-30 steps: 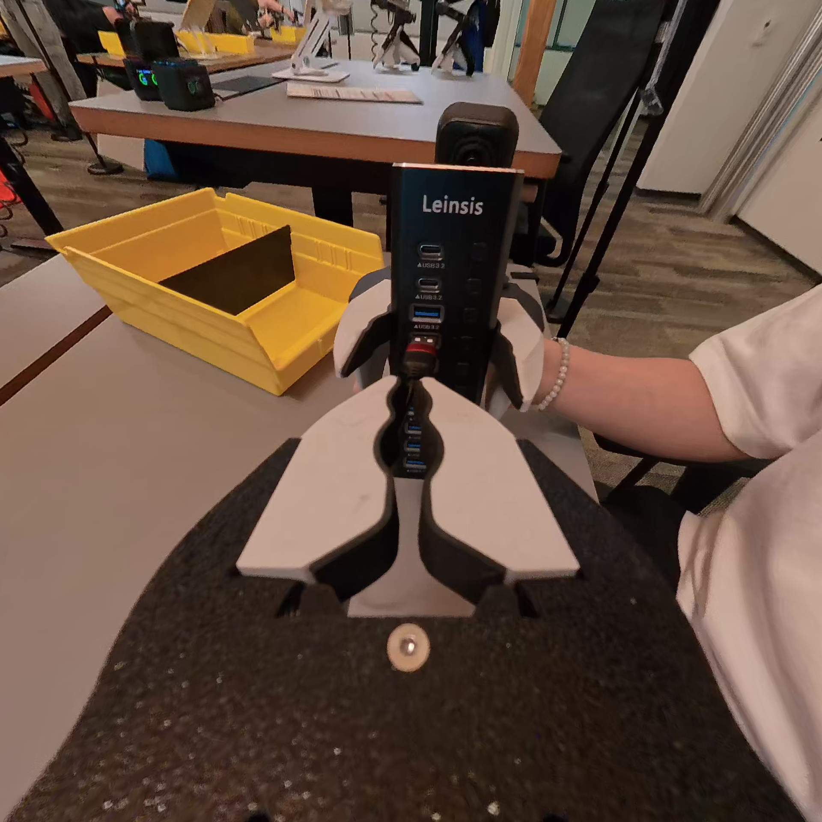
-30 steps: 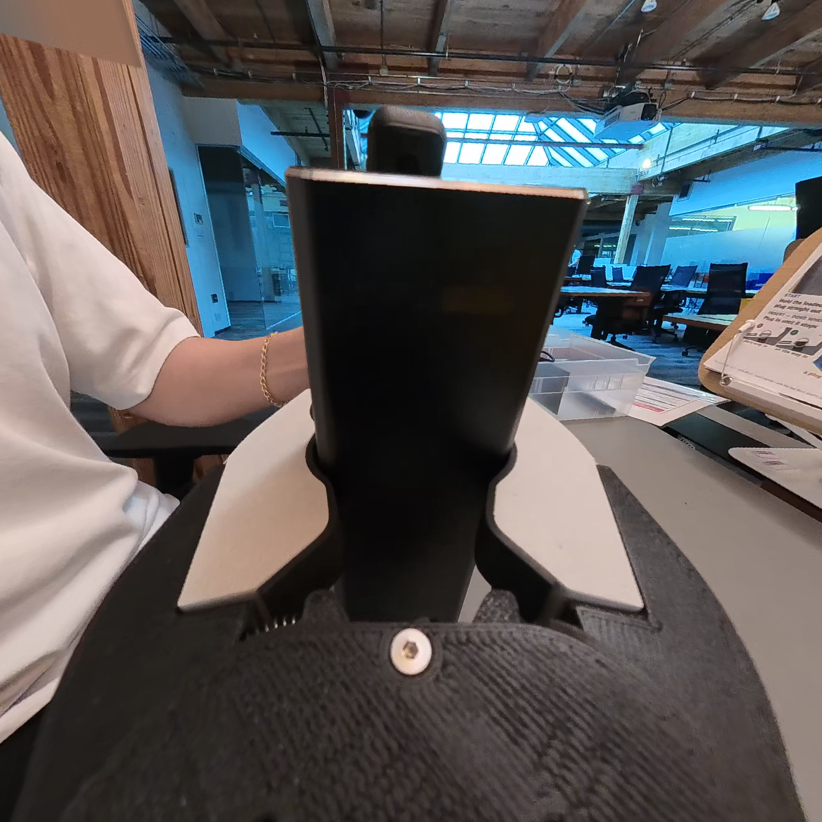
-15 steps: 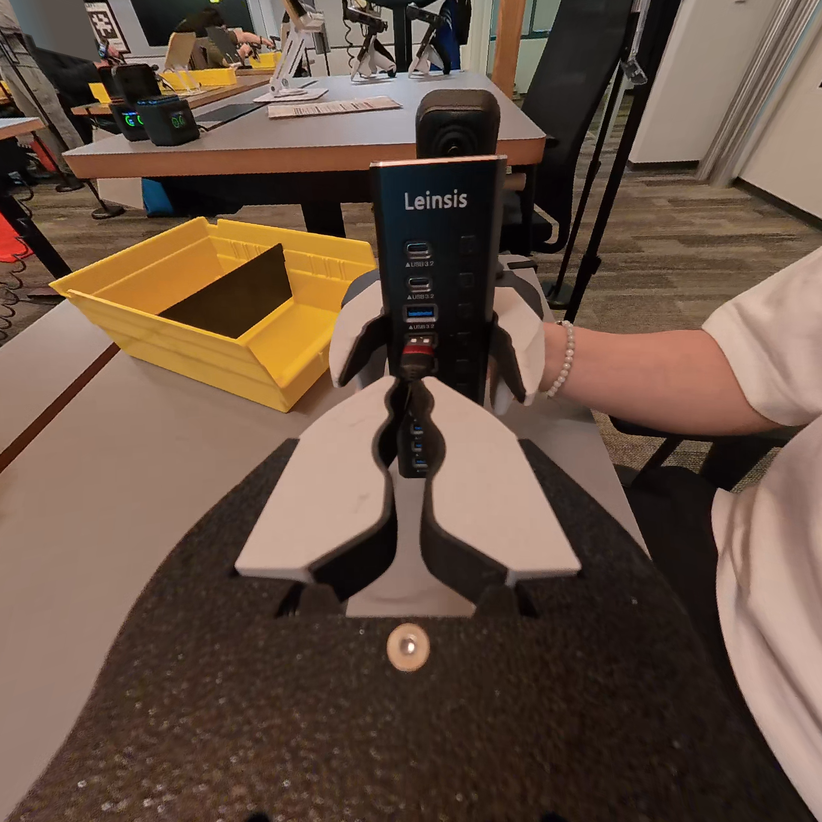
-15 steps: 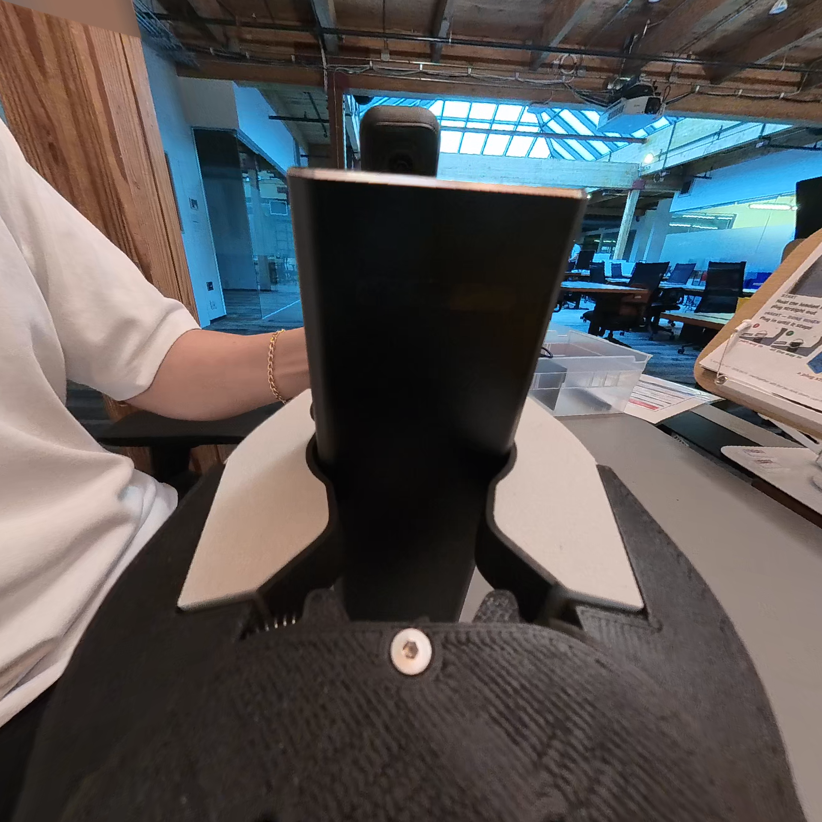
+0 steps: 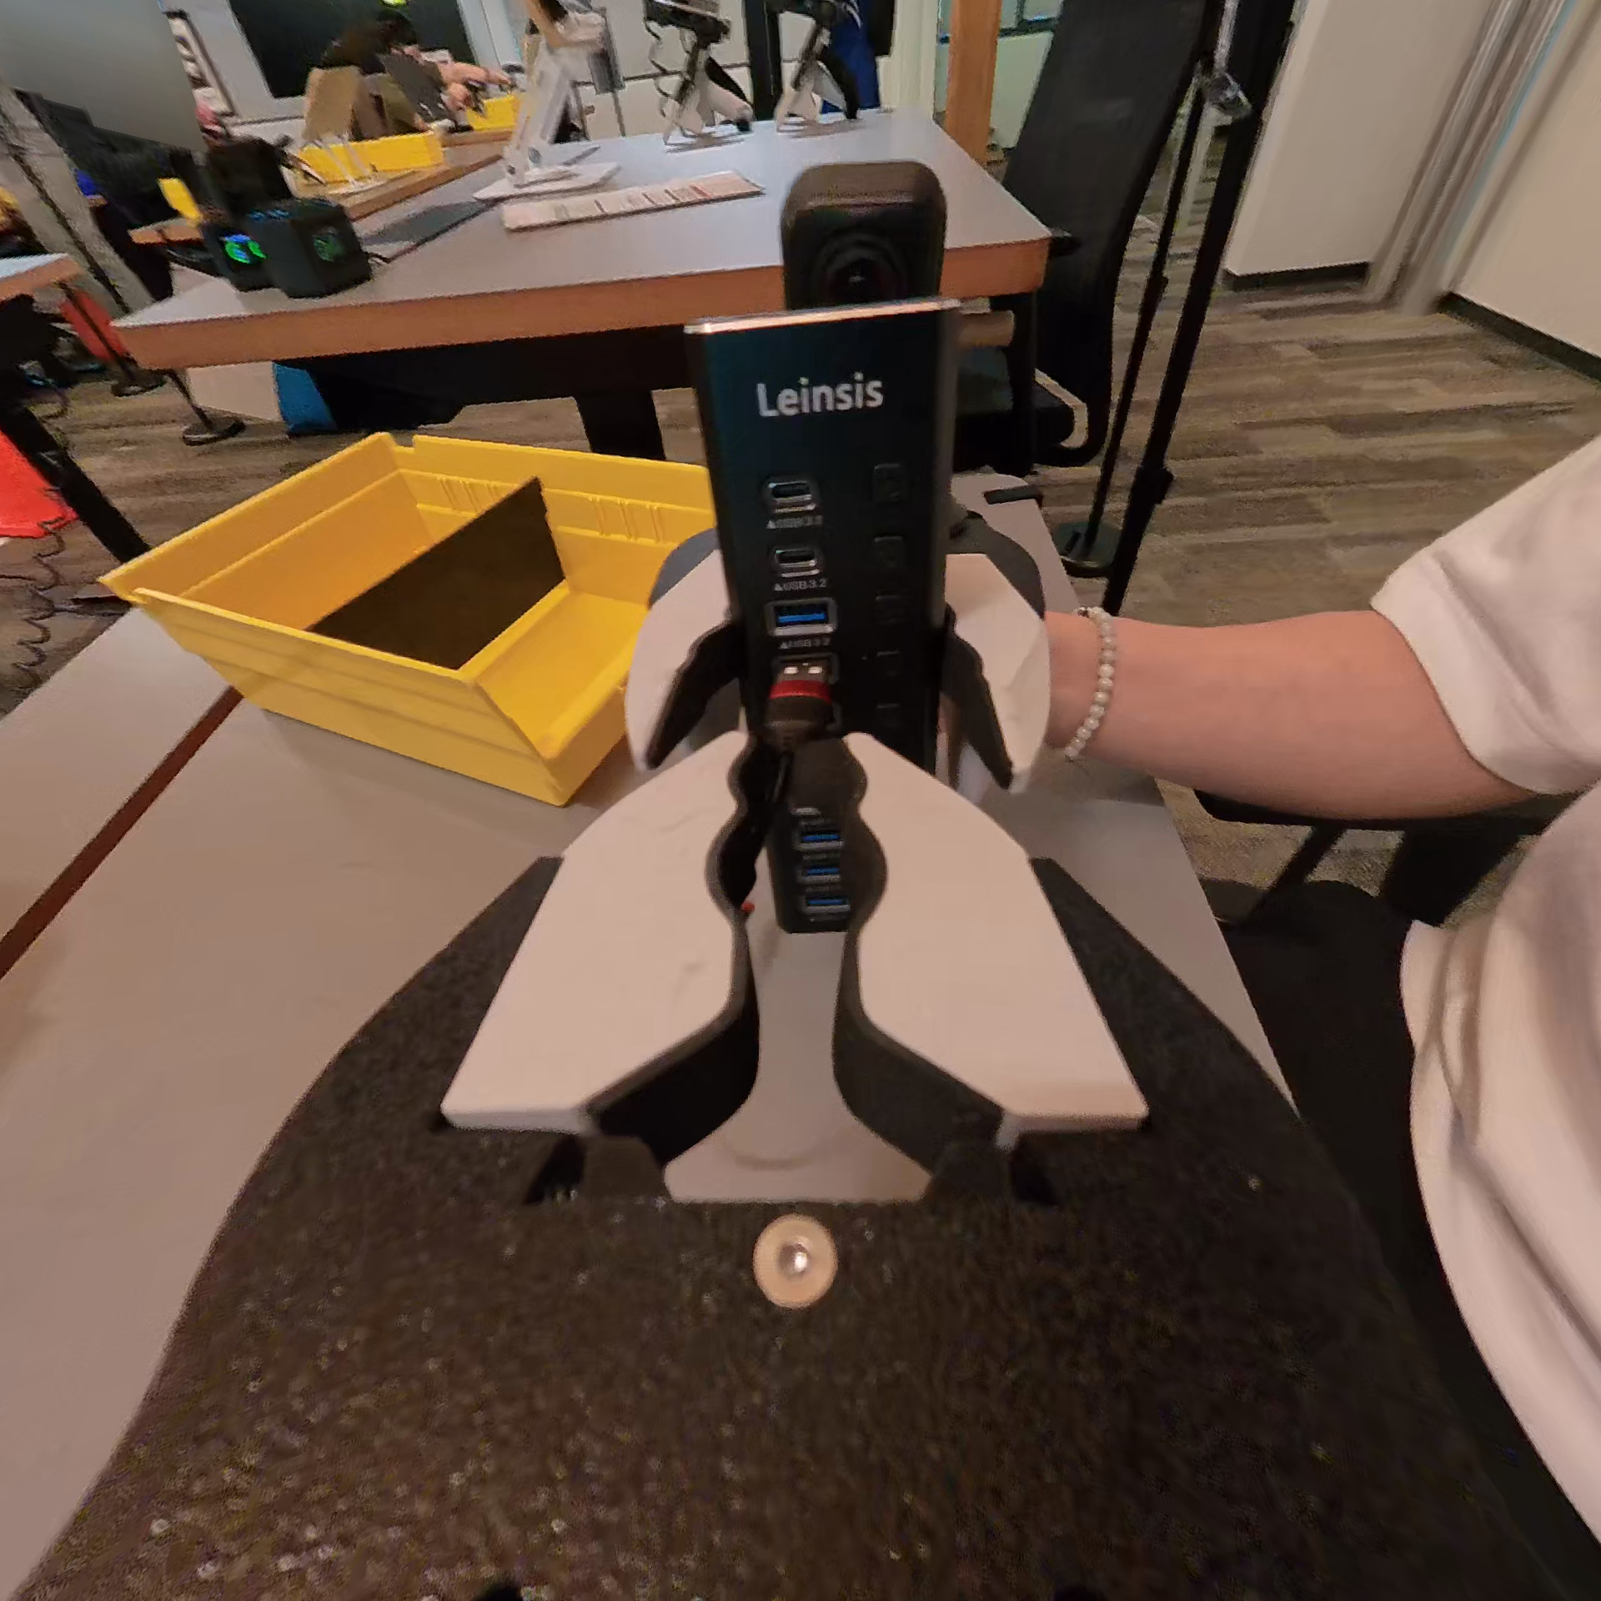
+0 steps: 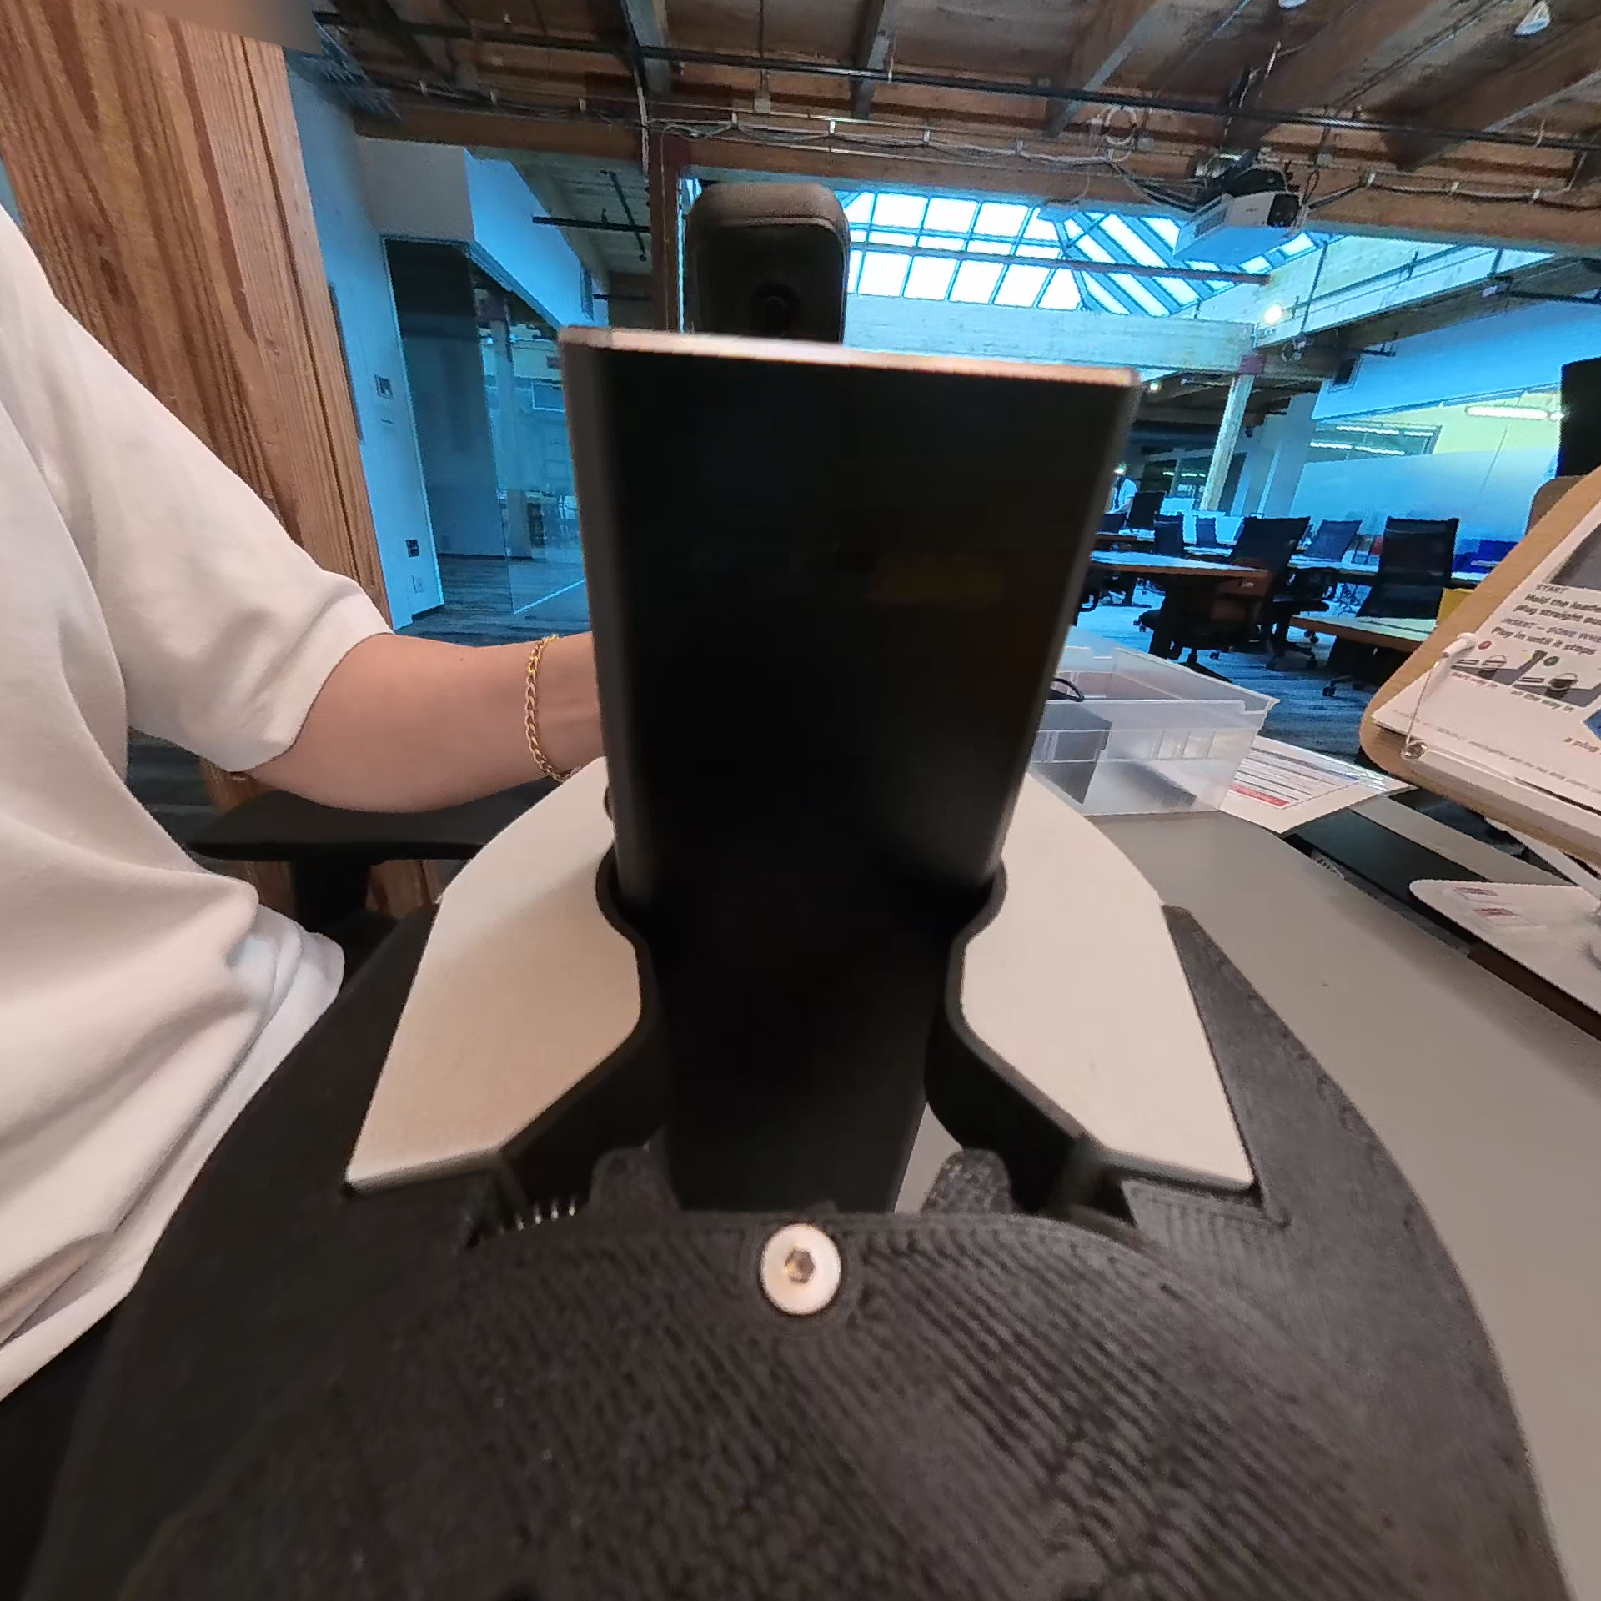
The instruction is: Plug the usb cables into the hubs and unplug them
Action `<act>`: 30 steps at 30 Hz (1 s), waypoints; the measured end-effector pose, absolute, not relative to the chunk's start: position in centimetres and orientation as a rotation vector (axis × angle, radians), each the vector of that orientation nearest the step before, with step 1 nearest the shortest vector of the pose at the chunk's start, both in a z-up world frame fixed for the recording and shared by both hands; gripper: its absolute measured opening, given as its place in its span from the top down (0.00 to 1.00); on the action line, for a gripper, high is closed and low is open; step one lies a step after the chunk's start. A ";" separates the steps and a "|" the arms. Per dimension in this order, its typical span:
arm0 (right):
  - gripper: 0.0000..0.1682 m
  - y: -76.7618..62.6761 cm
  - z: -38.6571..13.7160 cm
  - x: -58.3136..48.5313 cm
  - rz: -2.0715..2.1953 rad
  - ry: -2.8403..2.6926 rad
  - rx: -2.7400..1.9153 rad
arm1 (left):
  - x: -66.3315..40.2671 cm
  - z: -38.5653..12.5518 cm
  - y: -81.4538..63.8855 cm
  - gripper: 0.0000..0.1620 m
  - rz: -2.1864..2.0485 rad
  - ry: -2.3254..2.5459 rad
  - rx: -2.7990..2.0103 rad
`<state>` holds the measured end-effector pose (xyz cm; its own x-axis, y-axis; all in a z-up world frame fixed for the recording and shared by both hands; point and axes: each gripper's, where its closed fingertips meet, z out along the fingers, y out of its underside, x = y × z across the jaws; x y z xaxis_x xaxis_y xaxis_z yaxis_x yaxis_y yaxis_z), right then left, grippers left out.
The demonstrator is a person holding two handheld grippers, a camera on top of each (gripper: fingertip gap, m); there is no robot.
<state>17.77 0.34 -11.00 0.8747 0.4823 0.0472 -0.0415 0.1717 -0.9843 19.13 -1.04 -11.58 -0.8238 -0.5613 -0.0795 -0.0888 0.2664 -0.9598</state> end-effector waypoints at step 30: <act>0.55 0.1 -10.9 17.5 0.400 -0.401 -1.346 | 19.3 -11.7 -1.5 0.92 -1.581 2.155 -0.628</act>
